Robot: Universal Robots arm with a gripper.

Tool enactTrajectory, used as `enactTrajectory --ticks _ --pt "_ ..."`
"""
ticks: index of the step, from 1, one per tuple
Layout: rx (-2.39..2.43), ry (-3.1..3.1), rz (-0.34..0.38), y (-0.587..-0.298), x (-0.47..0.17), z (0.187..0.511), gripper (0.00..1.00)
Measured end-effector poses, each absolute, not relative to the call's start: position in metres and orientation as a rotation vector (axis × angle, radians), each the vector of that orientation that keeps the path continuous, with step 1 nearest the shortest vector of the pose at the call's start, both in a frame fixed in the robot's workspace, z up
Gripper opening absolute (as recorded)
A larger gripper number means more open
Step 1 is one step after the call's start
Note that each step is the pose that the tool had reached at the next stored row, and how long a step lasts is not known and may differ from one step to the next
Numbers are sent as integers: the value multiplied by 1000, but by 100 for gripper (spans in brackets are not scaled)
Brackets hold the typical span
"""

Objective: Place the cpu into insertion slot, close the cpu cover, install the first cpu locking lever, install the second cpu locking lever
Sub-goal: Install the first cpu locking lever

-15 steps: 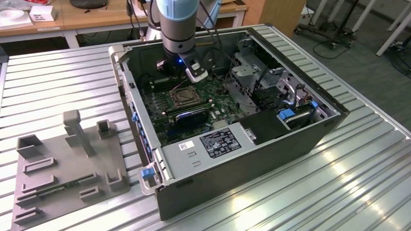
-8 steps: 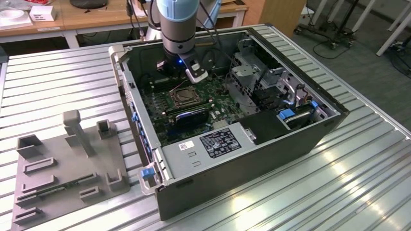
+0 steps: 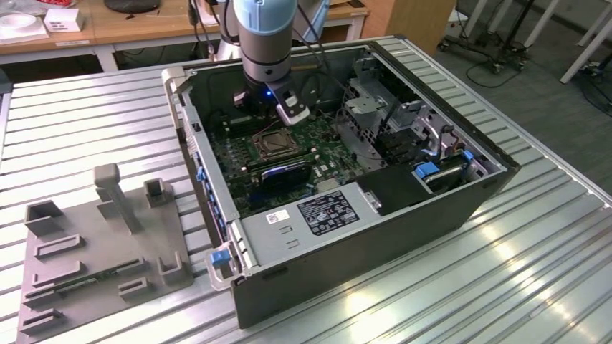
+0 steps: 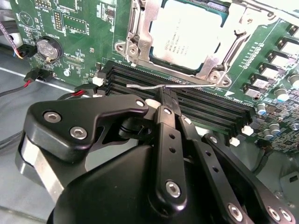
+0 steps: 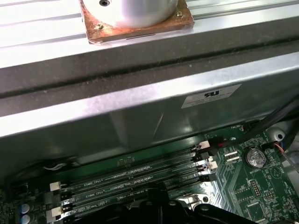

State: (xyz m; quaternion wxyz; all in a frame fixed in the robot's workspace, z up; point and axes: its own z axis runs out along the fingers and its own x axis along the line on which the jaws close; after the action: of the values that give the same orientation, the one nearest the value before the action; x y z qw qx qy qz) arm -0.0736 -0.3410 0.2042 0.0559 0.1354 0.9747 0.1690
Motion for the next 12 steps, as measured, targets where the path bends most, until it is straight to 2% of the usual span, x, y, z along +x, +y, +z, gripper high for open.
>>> enactTrajectory --ticks 12 --pt "413 2957 513 -341 -71 198 11"
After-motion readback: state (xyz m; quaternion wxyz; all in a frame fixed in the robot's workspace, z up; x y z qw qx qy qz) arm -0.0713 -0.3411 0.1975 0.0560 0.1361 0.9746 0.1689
